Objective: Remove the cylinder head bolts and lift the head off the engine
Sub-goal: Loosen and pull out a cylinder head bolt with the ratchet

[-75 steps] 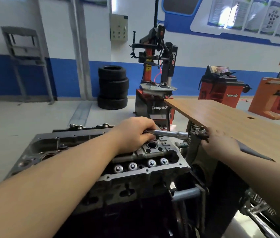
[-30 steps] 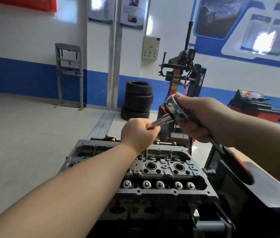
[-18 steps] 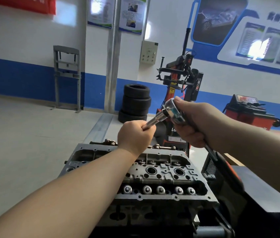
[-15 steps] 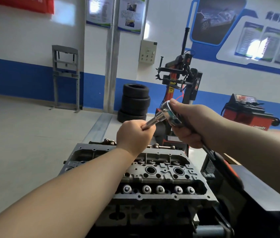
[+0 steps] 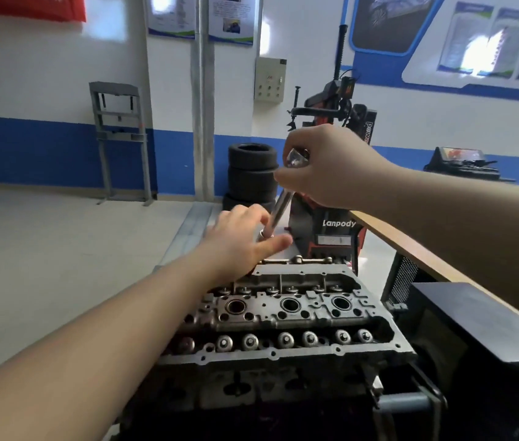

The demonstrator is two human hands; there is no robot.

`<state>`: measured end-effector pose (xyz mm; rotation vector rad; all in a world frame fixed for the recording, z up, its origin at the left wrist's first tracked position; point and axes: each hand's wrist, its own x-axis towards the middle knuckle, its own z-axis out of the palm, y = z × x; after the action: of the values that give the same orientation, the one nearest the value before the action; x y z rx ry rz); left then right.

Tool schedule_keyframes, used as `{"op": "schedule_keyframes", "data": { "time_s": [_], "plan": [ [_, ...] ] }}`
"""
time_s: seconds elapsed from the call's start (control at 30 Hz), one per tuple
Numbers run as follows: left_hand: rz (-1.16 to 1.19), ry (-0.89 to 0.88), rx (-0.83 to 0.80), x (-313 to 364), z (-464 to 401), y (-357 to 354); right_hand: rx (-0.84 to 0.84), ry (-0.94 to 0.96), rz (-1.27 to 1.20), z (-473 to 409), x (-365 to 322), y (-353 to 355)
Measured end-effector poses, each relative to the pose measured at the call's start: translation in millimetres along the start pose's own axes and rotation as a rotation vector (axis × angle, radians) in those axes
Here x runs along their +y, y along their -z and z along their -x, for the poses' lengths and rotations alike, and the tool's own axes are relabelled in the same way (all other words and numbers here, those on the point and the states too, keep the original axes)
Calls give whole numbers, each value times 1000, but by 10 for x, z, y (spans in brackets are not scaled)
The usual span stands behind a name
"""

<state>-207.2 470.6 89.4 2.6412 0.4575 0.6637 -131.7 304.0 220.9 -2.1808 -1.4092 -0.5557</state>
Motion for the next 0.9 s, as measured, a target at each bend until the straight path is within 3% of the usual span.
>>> {"op": "schedule_keyframes", "data": {
  "time_s": [0.1,0.23,0.53,0.9],
  "plan": [
    [-269,143,-161,-651,188,240,-70,23,-8,-74,38,-8],
    [-88,287,-184,-1162,487,189,-119,49,-34,-144,-19,-75],
    [-5,299,-154,-1228,526,111,-126,177,35,-248,-181,25],
    [8,310,-146,-1140,533,134,-176,156,46,-212,82,-89]
  ]
}}
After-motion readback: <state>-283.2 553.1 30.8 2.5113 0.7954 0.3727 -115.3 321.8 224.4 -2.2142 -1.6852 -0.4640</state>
